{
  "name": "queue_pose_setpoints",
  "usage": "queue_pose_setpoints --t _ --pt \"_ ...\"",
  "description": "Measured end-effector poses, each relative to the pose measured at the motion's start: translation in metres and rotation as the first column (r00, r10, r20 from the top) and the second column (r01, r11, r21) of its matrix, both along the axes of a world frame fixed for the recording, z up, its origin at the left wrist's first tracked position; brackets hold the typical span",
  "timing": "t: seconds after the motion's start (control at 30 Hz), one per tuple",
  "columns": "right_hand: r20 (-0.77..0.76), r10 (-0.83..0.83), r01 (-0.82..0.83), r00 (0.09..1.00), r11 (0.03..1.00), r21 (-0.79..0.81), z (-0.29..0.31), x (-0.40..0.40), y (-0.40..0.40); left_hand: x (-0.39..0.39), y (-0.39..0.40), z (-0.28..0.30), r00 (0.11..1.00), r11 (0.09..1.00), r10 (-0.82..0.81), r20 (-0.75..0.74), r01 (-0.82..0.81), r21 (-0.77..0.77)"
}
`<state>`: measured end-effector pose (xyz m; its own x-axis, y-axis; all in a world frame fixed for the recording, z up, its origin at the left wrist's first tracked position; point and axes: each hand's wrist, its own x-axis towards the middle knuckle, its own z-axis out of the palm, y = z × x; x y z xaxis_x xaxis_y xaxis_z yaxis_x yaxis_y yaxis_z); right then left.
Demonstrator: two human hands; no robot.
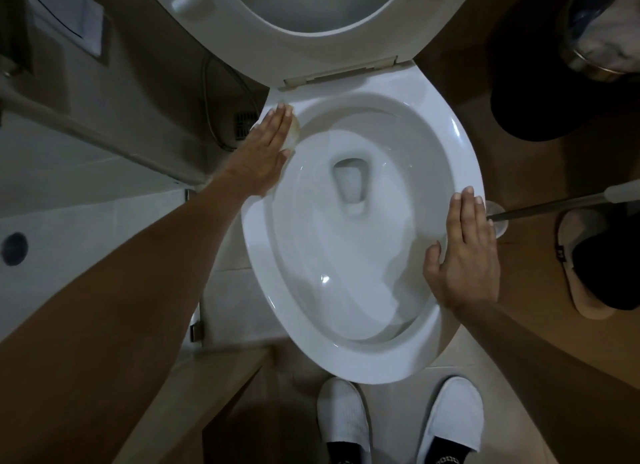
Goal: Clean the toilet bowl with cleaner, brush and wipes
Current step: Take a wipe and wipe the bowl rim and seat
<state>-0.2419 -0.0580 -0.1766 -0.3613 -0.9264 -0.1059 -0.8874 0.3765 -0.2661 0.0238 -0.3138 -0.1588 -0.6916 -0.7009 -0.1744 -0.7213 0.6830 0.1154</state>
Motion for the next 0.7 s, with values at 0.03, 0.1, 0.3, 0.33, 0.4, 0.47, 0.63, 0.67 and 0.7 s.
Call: queue_pose_setpoints --t 0.03,0.1,0.3,0.33,0.4,0.47,0.63,0.67,0.7 --pt "0.002 -0.001 0.001 1.000 1.000 -0.001 0.000 0.000 0.000 0.001 0.002 -0.001 1.000 1.000 0.000 -0.005 0.000 -0.011" --pt "0.009 -0.001 0.001 1.000 1.000 -0.009 0.001 0.000 0.000 0.003 0.006 -0.003 1.000 1.000 0.020 -0.001 -0.020 -0.022" --pt "0.011 0.004 -0.003 1.000 1.000 -0.018 0.001 0.000 0.001 0.017 0.021 -0.012 0.994 0.994 0.109 -0.011 -0.109 0.020" --pt "0.010 0.002 -0.002 1.000 1.000 -0.016 0.001 0.000 0.001 0.019 0.026 -0.013 0.989 0.989 0.144 -0.019 -0.143 0.034" --pt "0.009 -0.001 0.001 1.000 1.000 -0.020 0.000 0.000 0.001 0.021 0.040 -0.013 0.976 0.976 0.213 -0.032 -0.212 0.048" --pt "0.011 0.003 -0.003 1.000 1.000 -0.029 0.000 0.001 0.001 0.025 0.059 -0.014 0.955 0.957 0.289 -0.065 -0.286 0.058" --pt "0.002 0.005 -0.005 1.000 1.000 -0.004 0.000 0.000 0.002 0.033 0.110 -0.018 0.884 0.898 0.438 -0.165 -0.424 0.113" --pt "0.001 0.007 -0.007 1.000 1.000 -0.002 0.001 0.000 0.002 0.033 0.118 -0.018 0.863 0.877 0.479 -0.163 -0.463 0.127" --pt "0.002 0.009 -0.009 1.000 1.000 -0.001 0.001 0.001 0.002 0.032 0.125 -0.019 0.840 0.852 0.521 -0.152 -0.503 0.143"
